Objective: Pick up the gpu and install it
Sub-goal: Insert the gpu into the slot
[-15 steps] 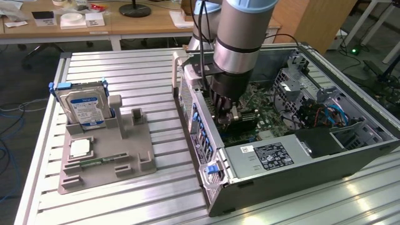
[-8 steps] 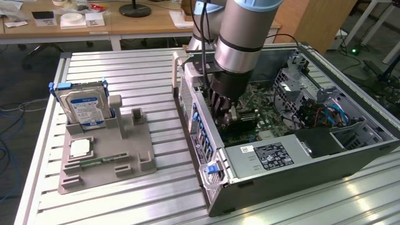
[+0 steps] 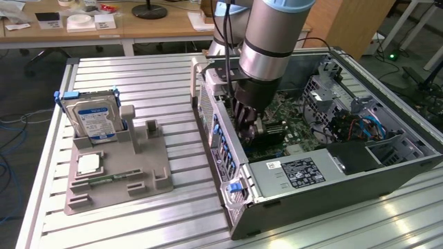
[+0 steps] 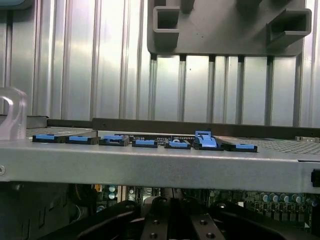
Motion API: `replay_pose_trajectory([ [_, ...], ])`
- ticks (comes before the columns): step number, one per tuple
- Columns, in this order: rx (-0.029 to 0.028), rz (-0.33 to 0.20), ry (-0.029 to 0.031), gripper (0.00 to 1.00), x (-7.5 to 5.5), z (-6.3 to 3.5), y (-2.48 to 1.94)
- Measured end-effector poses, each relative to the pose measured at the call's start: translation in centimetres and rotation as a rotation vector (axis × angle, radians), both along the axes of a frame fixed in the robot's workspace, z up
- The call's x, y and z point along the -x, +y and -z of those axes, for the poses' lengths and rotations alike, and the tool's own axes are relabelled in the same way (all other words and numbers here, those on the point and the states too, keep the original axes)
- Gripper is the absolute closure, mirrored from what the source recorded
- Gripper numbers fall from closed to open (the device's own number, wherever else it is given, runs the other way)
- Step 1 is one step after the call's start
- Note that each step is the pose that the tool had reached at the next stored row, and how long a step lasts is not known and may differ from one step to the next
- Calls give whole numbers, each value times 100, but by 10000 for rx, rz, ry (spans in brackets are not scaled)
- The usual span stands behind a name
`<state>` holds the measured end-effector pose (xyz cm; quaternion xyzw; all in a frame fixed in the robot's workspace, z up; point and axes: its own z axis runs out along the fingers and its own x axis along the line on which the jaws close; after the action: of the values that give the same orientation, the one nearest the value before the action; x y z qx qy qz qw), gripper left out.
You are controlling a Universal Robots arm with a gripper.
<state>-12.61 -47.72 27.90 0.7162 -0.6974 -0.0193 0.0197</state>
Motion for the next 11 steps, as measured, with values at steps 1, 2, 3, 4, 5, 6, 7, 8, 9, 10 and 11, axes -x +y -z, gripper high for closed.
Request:
replay_pose_trajectory([
  [1, 24, 0, 0, 89, -1, 1, -1],
  [2, 45, -1, 0, 89, -1, 1, -1],
  [3, 66, -4, 0, 89, -2, 2, -2],
  [4, 86, -8, 1, 89, -1, 3, -2],
  [5, 112, -12, 2, 89, 0, 4, -2],
  [6, 139, -16, 3, 89, 2, 5, -2],
  [7, 167, -20, 3, 89, 6, 8, -2],
  [8, 185, -25, 3, 89, 12, 11, -2],
  [9, 195, -26, 4, 89, 17, 14, 1],
  [10, 198, -27, 5, 89, 21, 16, 6],
  [11, 197, -28, 3, 89, 21, 19, 13],
])
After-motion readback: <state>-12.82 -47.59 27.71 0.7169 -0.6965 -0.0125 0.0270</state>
